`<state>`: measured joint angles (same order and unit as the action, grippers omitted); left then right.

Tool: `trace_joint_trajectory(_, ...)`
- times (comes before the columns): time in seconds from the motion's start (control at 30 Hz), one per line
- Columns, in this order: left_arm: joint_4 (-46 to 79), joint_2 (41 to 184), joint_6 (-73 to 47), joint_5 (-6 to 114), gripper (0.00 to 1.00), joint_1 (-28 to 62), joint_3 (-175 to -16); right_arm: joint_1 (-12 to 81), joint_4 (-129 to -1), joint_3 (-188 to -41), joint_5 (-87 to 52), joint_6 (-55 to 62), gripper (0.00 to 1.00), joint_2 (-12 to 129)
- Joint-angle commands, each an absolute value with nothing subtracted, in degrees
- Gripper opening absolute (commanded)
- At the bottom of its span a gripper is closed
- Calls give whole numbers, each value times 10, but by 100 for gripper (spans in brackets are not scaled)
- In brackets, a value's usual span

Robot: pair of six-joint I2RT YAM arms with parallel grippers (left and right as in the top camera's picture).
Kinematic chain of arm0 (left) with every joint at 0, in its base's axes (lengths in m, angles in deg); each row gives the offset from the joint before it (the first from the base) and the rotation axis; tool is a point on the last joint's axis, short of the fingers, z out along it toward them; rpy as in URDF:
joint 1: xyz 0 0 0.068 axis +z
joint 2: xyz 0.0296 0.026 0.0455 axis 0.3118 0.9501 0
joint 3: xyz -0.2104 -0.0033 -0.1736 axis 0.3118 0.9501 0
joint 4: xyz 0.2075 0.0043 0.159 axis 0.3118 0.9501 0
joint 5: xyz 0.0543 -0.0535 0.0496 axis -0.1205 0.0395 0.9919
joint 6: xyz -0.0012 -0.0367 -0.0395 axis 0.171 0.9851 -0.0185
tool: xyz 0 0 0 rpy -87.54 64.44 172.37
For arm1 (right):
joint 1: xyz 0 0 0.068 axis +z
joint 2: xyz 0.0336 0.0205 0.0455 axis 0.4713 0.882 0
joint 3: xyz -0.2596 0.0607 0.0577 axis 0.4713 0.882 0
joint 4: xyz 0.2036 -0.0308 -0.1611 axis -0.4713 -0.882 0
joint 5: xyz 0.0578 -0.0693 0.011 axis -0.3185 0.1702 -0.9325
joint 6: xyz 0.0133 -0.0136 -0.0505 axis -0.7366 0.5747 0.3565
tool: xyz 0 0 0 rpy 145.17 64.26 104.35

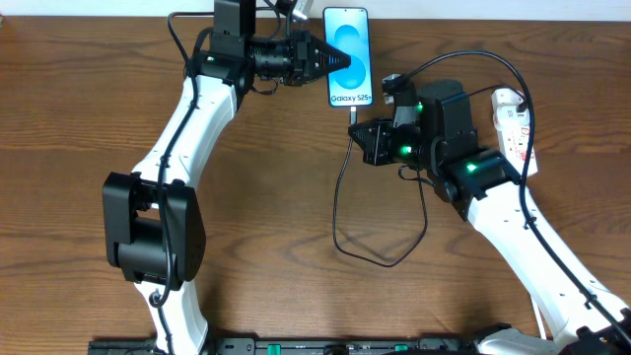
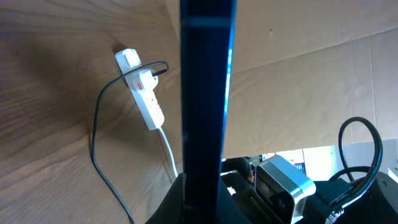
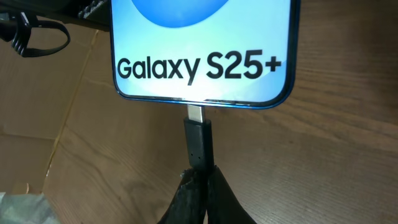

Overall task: Plug charger to phone and switch on socket
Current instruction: 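Push the USB-C plug upward into the phone's bottom port with right gripper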

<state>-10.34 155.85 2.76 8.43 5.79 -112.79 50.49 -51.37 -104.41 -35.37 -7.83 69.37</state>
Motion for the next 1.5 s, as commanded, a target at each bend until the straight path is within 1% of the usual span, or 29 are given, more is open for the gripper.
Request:
trace_joint_trajectory(0.0,-105,1541,14,55,7,58,-1136,505,-511,-1050,-355,-86,1,682)
trace_joint_trajectory(0.73,-106,1541,17,36,7,58,-1136,502,-503,-1050,-375,-128,1,682)
trace_joint_trajectory(0.9,-106,1541,15,36,7,58,-1136,494,-496,-1050,-410,-127,1,682)
trace_joint_trajectory(1.47,-106,1541,13,25,7,58,-1136,477,-501,-1050,-409,-106,1,682)
